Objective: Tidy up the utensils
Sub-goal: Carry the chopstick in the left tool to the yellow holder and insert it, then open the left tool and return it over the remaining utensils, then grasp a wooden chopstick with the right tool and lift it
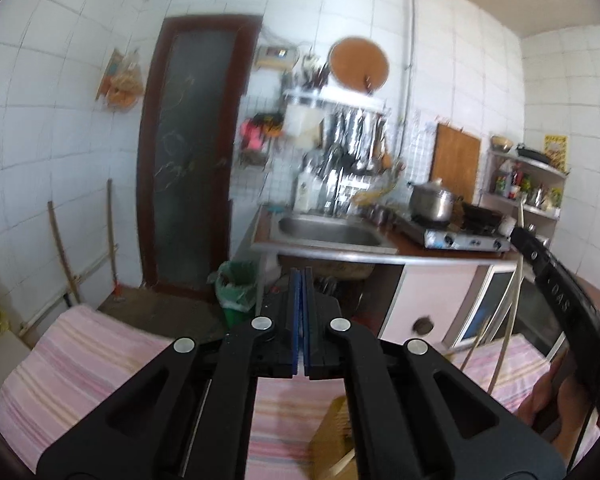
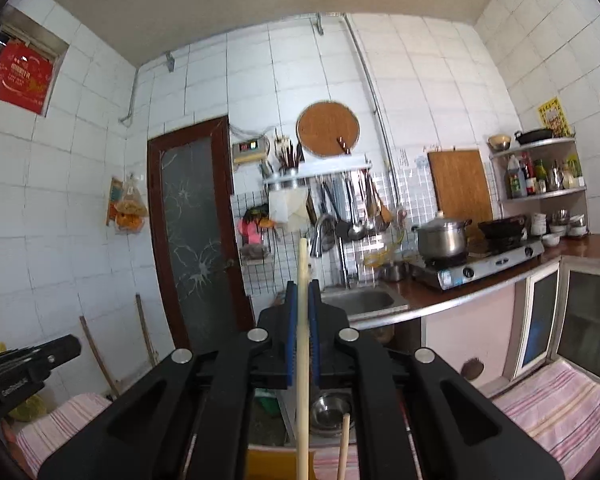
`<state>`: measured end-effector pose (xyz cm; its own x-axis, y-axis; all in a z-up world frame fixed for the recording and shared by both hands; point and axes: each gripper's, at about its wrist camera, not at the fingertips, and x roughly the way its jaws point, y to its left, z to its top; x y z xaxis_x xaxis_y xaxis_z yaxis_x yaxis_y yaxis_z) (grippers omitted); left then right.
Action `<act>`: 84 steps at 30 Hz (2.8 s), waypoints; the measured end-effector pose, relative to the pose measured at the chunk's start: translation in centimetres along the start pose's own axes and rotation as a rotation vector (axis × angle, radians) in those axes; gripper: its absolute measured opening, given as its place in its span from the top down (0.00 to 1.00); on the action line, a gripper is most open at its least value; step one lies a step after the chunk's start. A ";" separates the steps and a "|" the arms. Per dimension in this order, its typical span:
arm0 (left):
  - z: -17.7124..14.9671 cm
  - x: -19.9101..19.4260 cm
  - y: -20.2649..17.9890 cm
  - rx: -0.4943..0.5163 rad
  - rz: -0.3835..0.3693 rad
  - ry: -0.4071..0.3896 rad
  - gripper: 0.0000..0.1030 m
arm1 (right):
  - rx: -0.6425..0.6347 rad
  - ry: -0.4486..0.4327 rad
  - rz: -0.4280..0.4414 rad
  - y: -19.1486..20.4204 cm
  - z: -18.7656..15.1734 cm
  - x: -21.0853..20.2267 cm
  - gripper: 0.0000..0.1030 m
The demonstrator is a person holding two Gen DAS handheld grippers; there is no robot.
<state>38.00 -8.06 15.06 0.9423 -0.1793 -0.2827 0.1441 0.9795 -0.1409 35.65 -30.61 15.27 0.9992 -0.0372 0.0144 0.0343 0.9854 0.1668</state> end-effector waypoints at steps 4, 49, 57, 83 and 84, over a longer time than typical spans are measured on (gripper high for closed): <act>-2.2 0.2 1.3 -0.003 0.045 0.062 0.79 | 0.002 0.018 0.002 -0.5 -1.2 0.4 0.94; -17.2 -12.2 7.9 0.016 0.187 0.313 0.05 | -0.076 0.501 -0.121 -1.4 -11.4 -18.0 0.22; -20.1 -11.1 7.9 0.024 0.188 0.407 0.05 | -0.059 0.625 -0.140 -1.6 -15.7 -18.2 0.22; -23.6 -8.3 1.8 0.012 0.146 0.625 0.05 | -0.041 0.894 -0.068 1.3 -20.5 -14.5 0.89; -23.8 -8.2 1.6 0.018 0.144 0.630 0.06 | -0.038 0.890 -0.063 1.1 -20.3 -14.6 0.91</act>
<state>23.29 -7.25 -5.40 0.5951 -0.0601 -0.8014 0.0395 0.9982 -0.0455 21.50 -25.64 -4.82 0.6403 0.0361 -0.7673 0.0741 0.9913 0.1085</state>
